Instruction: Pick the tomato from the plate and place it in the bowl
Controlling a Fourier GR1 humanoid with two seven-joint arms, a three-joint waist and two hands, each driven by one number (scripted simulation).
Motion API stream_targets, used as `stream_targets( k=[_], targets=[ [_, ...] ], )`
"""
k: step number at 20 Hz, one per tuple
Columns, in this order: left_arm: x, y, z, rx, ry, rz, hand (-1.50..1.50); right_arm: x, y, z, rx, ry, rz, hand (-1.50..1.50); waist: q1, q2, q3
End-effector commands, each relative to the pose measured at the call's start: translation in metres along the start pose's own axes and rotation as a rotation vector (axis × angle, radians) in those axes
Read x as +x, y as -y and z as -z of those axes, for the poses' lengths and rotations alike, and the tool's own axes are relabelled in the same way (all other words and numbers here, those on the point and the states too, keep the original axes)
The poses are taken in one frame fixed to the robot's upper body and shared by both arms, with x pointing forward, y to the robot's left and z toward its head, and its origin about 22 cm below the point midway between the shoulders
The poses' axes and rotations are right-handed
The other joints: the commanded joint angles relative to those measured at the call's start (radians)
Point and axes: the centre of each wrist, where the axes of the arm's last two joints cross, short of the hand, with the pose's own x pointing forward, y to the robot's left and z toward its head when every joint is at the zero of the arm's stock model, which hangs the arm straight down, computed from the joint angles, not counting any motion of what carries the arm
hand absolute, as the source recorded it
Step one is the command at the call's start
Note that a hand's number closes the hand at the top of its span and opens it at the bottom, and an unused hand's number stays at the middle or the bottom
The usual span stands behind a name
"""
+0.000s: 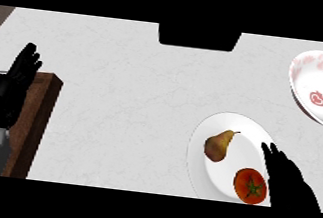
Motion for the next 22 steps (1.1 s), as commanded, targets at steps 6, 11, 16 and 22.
stream_targets(
  k=[6,11,16,22],
  targets=[
    [0.006,-0.007,-0.008,-0.013,-0.026,-0.002,0.0,-0.005,-0.034,0.014,0.007,-0.019,0.001,-1.5,0.0,0.0,0.0],
    [0.011,0.011,-0.013,-0.007,-0.009,-0.004,0.0,0.001,-0.039,0.021,-0.01,-0.038,0.011,-1.5,0.001,0.0,0.0],
    [0.0,0.0,-0.003,-0.001,-0.007,-0.002,0.0,-0.002,-0.03,0.048,0.106,-0.017,0.049,1.5,0.003,0.001,0.0],
    [-0.001,-0.007,0.005,0.004,-0.007,-0.004,0.0,-0.003,-0.044,0.057,0.028,0.093,0.057,1.5,0.0,0.001,0.0]
  ],
)
